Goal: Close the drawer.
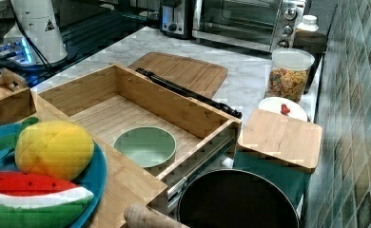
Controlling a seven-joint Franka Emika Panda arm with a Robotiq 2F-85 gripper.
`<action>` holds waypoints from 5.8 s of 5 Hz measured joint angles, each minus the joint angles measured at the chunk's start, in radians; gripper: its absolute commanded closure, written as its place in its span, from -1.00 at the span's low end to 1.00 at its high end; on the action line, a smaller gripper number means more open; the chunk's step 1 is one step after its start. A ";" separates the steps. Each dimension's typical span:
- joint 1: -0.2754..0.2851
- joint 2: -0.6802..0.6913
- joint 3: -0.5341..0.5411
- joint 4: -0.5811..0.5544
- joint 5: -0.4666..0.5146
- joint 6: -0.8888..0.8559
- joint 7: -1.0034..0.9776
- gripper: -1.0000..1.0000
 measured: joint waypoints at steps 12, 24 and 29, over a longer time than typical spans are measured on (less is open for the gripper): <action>0.021 0.305 -0.004 -0.179 -0.084 0.398 -0.380 1.00; -0.106 0.418 -0.080 -0.109 -0.127 0.274 -0.525 1.00; -0.295 0.453 -0.195 -0.067 -0.112 0.311 -0.776 1.00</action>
